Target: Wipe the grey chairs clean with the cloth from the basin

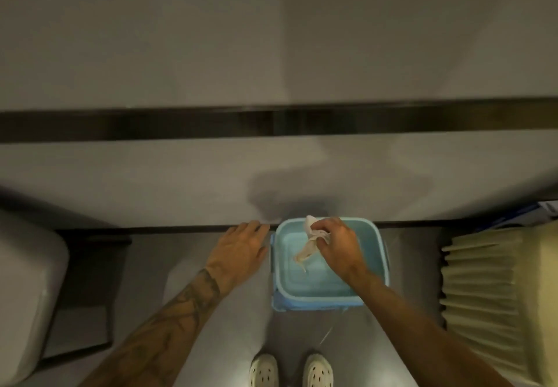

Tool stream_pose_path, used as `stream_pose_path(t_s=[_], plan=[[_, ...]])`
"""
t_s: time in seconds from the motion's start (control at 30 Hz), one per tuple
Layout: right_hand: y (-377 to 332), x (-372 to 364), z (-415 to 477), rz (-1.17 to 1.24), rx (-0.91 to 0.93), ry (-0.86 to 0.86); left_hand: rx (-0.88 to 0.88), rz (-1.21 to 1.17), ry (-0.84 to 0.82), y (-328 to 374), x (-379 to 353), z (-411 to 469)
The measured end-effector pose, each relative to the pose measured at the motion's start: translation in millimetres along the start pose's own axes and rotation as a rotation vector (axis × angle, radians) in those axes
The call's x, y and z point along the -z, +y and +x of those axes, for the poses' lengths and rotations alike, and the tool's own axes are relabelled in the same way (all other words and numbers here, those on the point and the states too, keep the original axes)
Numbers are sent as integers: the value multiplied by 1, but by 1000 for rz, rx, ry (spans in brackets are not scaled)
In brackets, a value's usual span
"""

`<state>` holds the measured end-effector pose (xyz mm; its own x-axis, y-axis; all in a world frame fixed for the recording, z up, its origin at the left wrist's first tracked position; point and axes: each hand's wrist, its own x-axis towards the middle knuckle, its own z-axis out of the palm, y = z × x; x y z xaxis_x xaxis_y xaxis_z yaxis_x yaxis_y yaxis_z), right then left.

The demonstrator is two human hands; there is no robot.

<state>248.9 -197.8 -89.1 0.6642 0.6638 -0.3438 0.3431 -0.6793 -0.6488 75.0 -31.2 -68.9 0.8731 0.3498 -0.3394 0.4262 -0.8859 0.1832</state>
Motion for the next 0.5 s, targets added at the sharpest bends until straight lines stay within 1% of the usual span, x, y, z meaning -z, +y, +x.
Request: stream_pose_path(t_s=[0.1,0.17,0.2,0.27,0.33,0.37,0.5], plan=[[34,-57,29,48,13,44,49,-41,-29,-20,-59,18],[57,-90,43,33,-15,46,65,18,-71,-30,-93,28],[68,-102,47,7,-41,17,71,35,-91,-33,-108,32],[89,-120,49,-116,-86,-94,80,52,-111,-36,-130,37],[104,-127,47,-243,-142,-215,66,61,-121,-37,-144,37],[108,-127,45,-257,-163,-244,60,65,-129,-35,-145,35],[99,-99,27,-318,-149,-287,64,33,-108,-25,-121,22]])
